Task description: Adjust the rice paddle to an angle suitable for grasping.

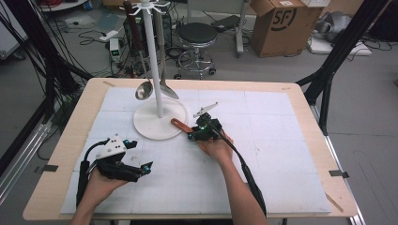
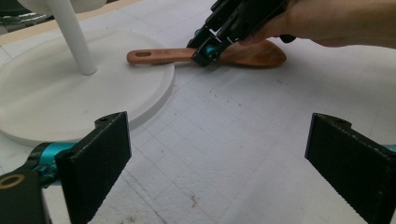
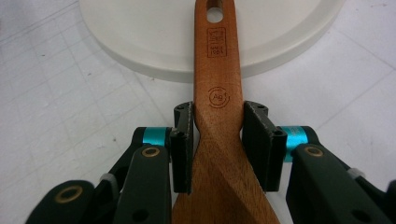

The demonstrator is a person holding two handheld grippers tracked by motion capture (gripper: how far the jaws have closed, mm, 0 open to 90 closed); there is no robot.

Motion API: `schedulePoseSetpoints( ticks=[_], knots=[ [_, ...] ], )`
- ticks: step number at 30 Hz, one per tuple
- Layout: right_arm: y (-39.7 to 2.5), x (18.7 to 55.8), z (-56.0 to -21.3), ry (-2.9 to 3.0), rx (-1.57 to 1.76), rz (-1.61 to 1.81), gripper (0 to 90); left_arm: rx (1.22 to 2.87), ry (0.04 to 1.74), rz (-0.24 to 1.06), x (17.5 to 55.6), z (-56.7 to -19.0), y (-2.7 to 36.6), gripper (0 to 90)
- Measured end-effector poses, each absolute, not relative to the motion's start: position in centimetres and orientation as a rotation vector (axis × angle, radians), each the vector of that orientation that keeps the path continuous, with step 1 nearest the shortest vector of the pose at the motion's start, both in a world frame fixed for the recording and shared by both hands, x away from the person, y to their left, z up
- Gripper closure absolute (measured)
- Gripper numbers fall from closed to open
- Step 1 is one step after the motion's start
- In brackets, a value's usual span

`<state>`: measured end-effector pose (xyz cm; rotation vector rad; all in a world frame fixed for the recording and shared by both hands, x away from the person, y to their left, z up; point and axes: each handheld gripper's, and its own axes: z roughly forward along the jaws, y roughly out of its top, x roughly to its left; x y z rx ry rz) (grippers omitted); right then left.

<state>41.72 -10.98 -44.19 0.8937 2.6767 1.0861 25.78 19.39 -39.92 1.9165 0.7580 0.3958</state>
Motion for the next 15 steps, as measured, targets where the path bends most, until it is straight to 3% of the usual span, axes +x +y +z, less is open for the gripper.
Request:
schedulePoseSetpoints(
  ticks=[15],
  knots=[
    [-12.2,40.2,-43.4,2.690,0.861,1.183,64.8,1.923,0.750,0.392,25.8,-40.0,19.0,8.9]
  ],
)
